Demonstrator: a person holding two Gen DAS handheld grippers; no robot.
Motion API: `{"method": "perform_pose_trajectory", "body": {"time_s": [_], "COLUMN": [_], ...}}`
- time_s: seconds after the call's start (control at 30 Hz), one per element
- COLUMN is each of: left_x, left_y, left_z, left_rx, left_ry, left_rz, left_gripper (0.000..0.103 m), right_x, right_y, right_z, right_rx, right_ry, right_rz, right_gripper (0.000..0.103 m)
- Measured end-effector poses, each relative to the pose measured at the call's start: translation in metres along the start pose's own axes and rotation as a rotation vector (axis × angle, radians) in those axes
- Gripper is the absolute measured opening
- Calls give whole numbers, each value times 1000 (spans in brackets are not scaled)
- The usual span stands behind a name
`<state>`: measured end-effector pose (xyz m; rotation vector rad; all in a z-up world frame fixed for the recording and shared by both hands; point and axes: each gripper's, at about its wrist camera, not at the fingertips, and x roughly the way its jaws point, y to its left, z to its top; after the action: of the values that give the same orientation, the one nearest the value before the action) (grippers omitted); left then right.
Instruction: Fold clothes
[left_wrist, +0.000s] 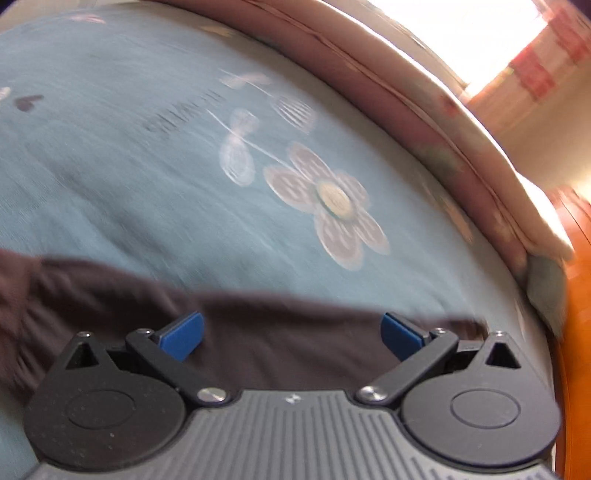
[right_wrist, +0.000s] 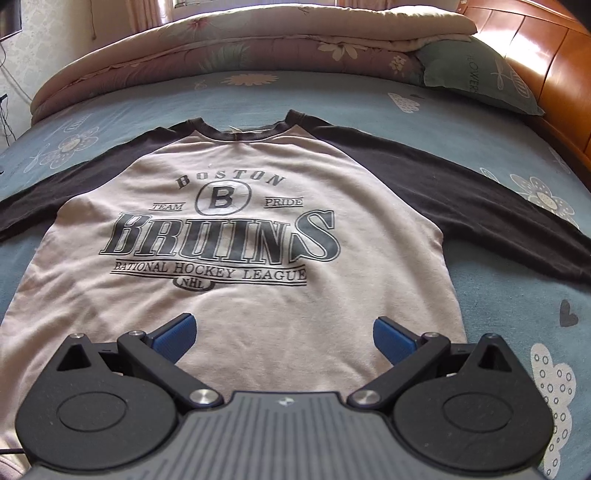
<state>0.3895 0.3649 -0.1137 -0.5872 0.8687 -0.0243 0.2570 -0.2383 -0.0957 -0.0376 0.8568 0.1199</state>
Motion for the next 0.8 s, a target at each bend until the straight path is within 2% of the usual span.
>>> {"method": "perform_pose_trajectory", "body": {"time_s": [0.13, 0.23, 0.33, 0.4, 0.47, 0.53, 0.67, 0.7, 0.73, 0.8], "left_x": [-5, -25, -37, -45, -50, -38, 11, 18, 13, 1], "left_y": [17, 28, 21, 11, 4, -7, -25, -22, -17, -10], "left_z": [-30, -50, -55, -51, -43, -35, -45, -51, -58, -71], "left_rx": [4, 3, 38, 87, 132, 184, 317, 309, 276, 281], "left_ry": [49, 17, 74, 50, -9, -45, -17, -10, -51, -68], "left_rz": [61, 38, 102, 143, 142, 206, 473, 494, 474, 447], "left_gripper": [101, 102, 102, 101, 102, 102, 101, 102, 102, 102], "right_x": [-9, -18, -23, -23, -24, -25, -33, -35, -36, -38], "right_y": [7, 7, 3, 2, 4, 7, 16, 18, 19, 21], "right_z": [1, 1, -2, -3, -3, -2, 0, 0, 0, 0], "right_rx": [-11, -7, 11, 26, 35, 38, 31, 27, 23, 10], "right_ry": [-24, -38, -34, -29, -23, -26, -46, -48, -49, -47], "right_rz": [4, 6, 8, 11, 7, -3, -1, -1, -3, -10], "right_gripper": [103, 103, 103, 103, 103, 103, 103, 103, 103, 103]}}
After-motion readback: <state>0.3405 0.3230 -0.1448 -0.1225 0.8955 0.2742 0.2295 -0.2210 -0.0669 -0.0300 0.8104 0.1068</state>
